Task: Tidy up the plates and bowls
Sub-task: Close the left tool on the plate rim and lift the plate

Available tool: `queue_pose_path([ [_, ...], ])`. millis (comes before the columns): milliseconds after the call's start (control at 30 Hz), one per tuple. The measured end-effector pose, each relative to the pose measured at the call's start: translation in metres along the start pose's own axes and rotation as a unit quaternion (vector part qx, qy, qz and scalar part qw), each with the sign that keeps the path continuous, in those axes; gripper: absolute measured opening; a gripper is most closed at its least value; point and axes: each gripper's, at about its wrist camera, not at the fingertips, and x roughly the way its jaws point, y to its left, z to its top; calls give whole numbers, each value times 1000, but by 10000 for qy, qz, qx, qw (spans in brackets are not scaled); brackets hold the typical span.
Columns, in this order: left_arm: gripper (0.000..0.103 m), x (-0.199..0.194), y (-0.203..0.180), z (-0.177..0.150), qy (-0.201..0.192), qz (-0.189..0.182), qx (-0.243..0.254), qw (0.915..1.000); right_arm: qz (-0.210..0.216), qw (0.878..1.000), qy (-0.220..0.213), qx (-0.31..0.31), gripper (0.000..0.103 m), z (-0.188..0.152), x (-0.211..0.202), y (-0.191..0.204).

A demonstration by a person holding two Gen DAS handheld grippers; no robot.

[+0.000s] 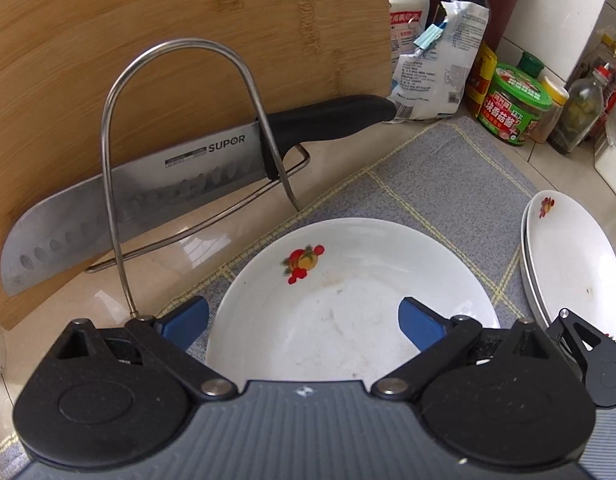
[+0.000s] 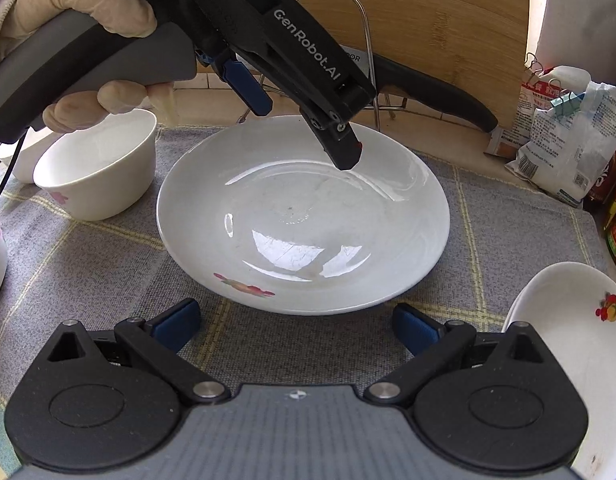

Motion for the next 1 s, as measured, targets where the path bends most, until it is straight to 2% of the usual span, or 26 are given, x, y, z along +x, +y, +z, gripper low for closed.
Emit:
queue_pose_path([
  [467,95,17,8,5,250,-135,-80,9996,-22,9999,-152,-43,103,3,8,-7],
  [1000,93,27,7,11,434,-429,239,9979,58,9996,-217,-194,103,3,5,-7],
])
